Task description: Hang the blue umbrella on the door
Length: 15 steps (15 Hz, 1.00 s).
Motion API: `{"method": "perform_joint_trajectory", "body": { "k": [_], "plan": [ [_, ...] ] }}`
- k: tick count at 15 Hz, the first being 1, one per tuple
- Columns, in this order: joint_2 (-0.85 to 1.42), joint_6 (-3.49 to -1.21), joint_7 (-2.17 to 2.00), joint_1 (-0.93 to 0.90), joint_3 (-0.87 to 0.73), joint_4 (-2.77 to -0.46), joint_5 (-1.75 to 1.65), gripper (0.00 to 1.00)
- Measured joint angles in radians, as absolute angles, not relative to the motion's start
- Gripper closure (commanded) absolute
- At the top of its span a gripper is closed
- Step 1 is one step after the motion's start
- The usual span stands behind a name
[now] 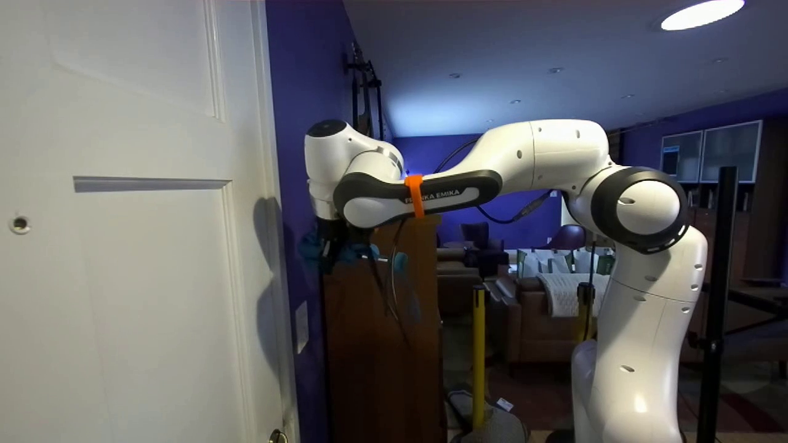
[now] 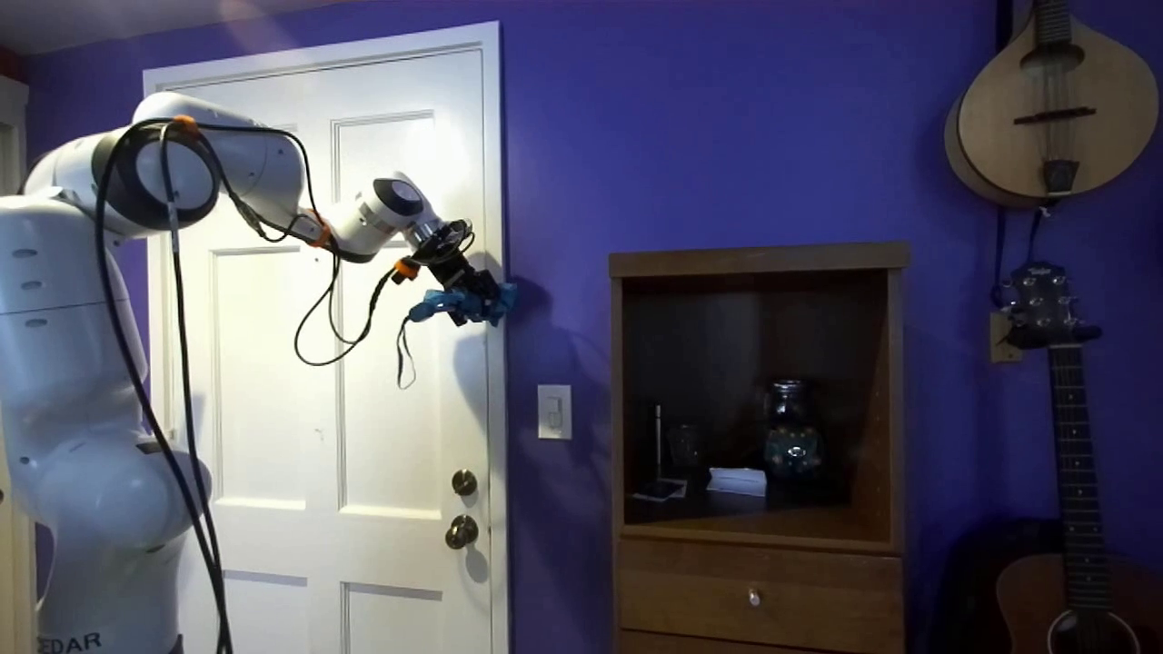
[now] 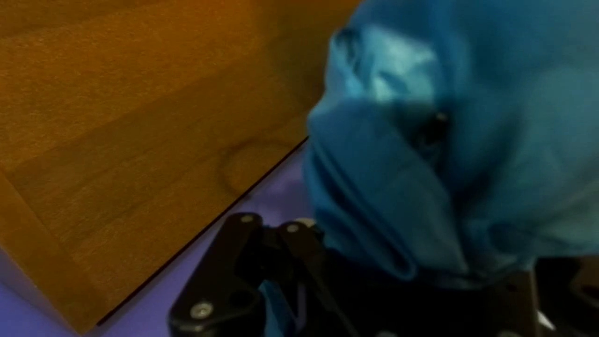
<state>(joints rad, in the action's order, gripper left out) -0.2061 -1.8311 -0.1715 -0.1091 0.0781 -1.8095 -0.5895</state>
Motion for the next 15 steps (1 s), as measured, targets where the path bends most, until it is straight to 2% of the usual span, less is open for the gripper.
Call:
{"method": "perform_joint_trajectory", "body": {
  "k": [10, 15],
  "plan": [
    [-0.197, -1.834, -0.189, -0.107, 0.088, -1.810, -0.589, 1.00],
    [-0.206, -1.938, -0.316, -0.107, 0.117, -1.893, -0.589, 1.00]
  ]
}}
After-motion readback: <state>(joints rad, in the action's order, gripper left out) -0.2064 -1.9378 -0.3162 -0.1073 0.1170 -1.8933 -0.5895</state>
